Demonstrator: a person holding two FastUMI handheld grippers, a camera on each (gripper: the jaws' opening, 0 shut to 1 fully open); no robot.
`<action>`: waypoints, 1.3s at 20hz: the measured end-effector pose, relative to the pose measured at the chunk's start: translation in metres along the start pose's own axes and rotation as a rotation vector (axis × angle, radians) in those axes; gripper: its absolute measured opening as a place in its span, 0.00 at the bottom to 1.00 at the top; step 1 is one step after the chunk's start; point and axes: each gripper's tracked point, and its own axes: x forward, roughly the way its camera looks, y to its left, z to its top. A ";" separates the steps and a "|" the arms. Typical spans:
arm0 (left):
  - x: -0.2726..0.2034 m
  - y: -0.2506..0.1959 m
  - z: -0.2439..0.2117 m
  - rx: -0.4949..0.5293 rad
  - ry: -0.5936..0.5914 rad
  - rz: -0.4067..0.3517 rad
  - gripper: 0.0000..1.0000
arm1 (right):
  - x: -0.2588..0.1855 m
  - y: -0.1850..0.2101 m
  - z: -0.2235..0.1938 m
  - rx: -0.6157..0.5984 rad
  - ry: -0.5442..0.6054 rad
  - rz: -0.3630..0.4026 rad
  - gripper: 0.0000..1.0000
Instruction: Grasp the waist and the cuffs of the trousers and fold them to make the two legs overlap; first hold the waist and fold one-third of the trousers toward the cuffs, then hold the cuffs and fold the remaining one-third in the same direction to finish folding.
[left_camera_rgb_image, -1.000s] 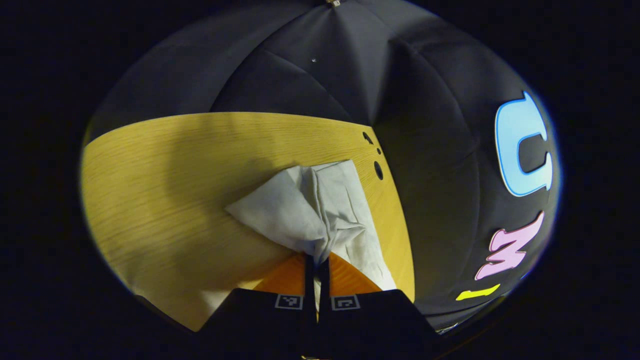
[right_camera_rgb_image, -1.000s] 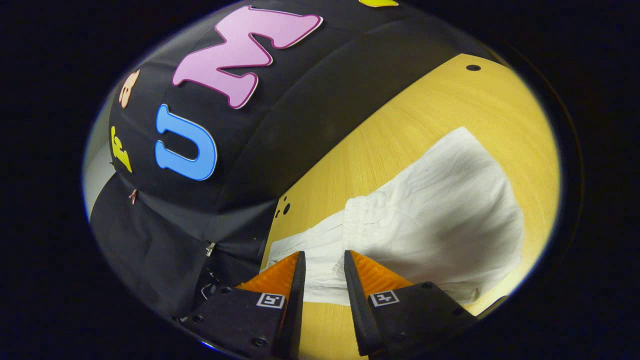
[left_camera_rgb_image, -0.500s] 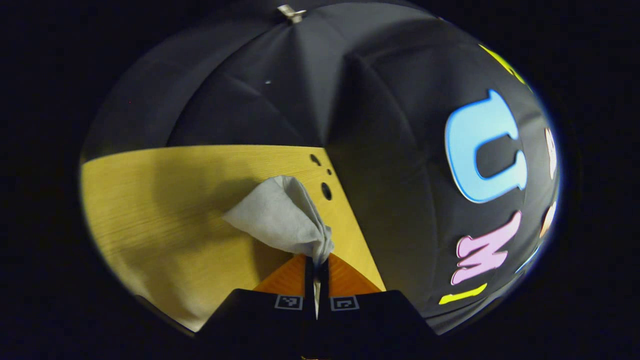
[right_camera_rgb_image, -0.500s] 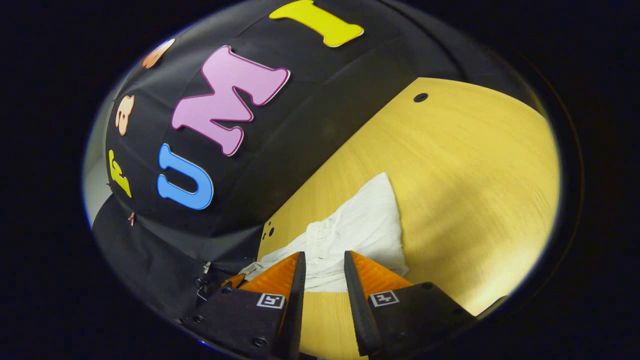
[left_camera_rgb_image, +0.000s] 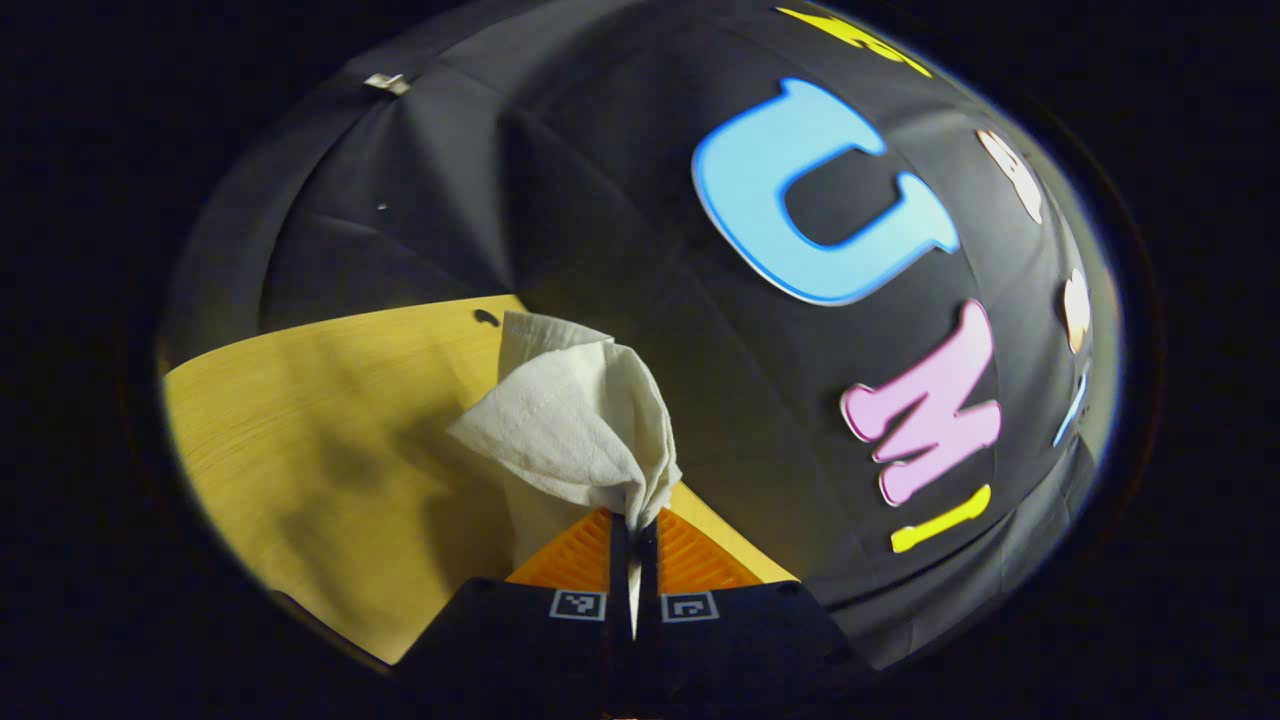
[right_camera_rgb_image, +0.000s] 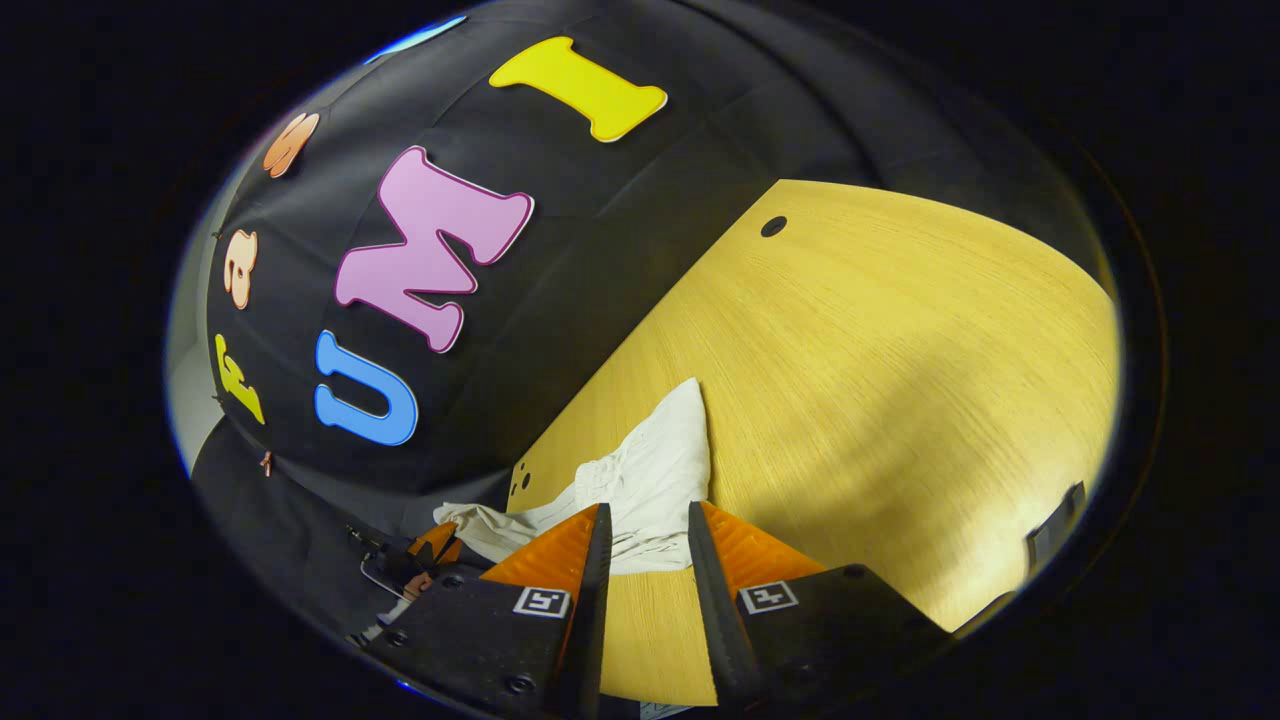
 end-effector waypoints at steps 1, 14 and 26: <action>0.004 -0.016 -0.012 0.036 0.023 -0.013 0.06 | -0.003 -0.003 0.003 0.004 0.001 -0.002 0.47; 0.028 -0.108 -0.208 0.356 0.316 -0.118 0.06 | -0.074 -0.077 0.082 0.048 -0.121 -0.092 0.47; 0.006 -0.072 -0.320 0.645 0.568 -0.181 0.39 | -0.147 -0.040 0.075 -0.010 -0.224 -0.092 0.47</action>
